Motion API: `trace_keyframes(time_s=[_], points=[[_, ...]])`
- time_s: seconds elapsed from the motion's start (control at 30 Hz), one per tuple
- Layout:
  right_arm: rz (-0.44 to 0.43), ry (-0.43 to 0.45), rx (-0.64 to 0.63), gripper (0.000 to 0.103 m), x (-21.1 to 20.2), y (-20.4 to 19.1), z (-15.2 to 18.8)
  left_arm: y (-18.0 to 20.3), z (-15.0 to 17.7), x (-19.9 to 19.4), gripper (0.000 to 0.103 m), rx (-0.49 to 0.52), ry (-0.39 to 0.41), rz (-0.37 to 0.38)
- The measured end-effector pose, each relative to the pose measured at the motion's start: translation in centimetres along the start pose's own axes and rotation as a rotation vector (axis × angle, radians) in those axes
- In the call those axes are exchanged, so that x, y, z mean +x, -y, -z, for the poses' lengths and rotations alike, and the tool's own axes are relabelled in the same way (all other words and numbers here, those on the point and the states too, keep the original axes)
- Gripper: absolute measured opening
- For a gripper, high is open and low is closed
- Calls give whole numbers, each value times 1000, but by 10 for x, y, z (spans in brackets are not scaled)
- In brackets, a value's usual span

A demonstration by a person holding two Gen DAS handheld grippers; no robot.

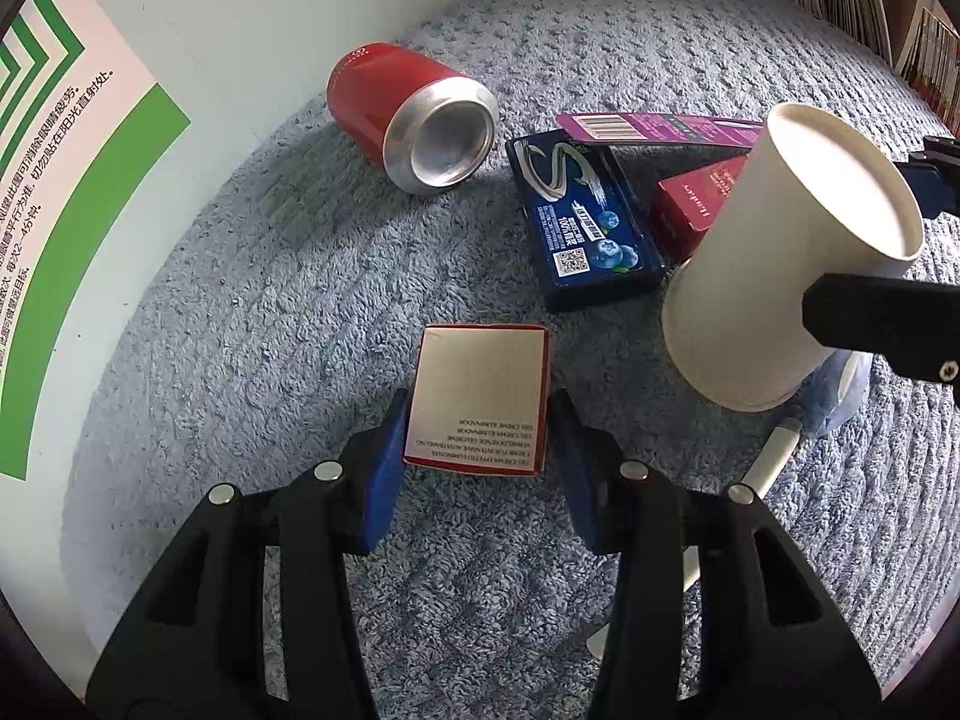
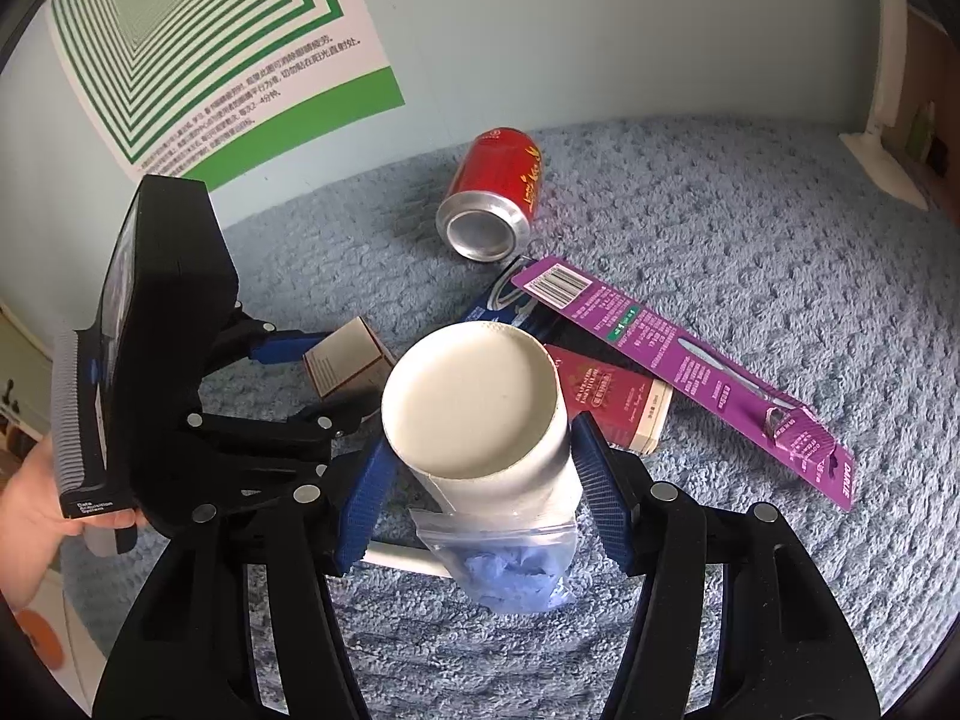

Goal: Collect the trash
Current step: 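Grasp the small red-edged box with the left tool while the right tool grasps the white paper cup, then lift the box and cup and carry them over the wastebasket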

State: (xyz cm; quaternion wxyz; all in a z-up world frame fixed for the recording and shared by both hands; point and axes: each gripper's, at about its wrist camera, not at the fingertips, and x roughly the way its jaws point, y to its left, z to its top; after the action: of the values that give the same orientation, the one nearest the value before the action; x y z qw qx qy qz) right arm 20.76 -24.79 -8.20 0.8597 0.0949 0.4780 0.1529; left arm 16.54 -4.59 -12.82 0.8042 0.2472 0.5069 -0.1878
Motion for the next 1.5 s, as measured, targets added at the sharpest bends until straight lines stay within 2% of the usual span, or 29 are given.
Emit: trace_keyframes(time_s=[0.37, 0.6, 0.77, 1.1, 1.27, 1.5], points=[[-27, 65, 28, 60, -29, 3, -1, -2, 5, -19, 43, -9, 19, -18], [-22, 131, 39, 60, -65, 6, 6, 6, 4, -42, 43, 5, 44, -30], [2, 210, 73, 60, -107, 20, 20, 22, 1, -63, 43, 34, 74, -34], [102, 296, 168, 60, -183, 60, 74, 93, -3, -111, 44, 158, 130, -12], [170, 312, 240, 60, -221, 82, 117, 140, 0, -134, 44, 244, 161, 12], [281, 331, 354, 60, -277, 109, 187, 221, 8, -160, 44, 375, 201, 102]])
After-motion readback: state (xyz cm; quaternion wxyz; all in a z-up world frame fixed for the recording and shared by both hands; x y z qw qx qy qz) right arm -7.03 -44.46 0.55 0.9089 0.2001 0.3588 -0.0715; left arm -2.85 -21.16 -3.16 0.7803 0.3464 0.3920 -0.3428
